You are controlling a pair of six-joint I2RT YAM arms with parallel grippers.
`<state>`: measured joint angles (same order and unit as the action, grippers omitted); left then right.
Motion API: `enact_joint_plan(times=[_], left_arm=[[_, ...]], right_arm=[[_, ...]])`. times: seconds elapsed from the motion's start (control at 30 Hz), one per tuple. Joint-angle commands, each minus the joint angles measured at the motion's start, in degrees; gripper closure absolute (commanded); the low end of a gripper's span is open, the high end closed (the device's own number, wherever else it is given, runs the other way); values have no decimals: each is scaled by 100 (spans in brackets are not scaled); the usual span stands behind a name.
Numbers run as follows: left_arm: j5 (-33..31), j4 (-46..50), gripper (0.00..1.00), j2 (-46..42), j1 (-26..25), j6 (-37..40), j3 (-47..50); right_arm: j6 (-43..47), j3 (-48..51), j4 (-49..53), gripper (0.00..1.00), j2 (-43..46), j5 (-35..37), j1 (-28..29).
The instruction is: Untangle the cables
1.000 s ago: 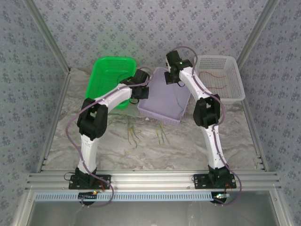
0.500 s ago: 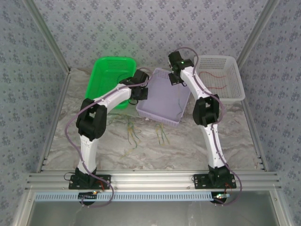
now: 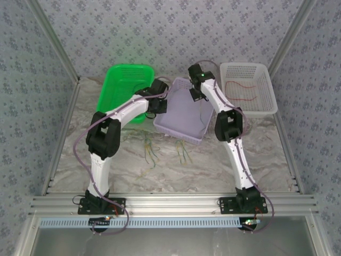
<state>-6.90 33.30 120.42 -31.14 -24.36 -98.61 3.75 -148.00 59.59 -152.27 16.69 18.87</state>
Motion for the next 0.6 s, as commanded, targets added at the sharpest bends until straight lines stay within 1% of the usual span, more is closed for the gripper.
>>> enact_joint_plan(times=[0.0,0.07,0.2,0.27,0.4,0.57], left_arm=[[-536,72,100,-221,69,-363,21],[-521,69,100,-241,63,-375,28],[-486,58,100,-247,56,-446,39],[-488,62,100,-256,56,-505,32],[-500,113,100,-241,57,-568,-42],[-568,203,100,-153,97,-681,-190]], right_arm=[[-74,-81,427,100,-233,-61,27],[-190,-71,381,100,-216,-86,51],[-206,-62,230,75,-19,-49,185],[-249,-53,150,67,168,-76,243],[-351,-68,87,58,511,-152,285],[-470,-80,88,55,926,-307,288]])
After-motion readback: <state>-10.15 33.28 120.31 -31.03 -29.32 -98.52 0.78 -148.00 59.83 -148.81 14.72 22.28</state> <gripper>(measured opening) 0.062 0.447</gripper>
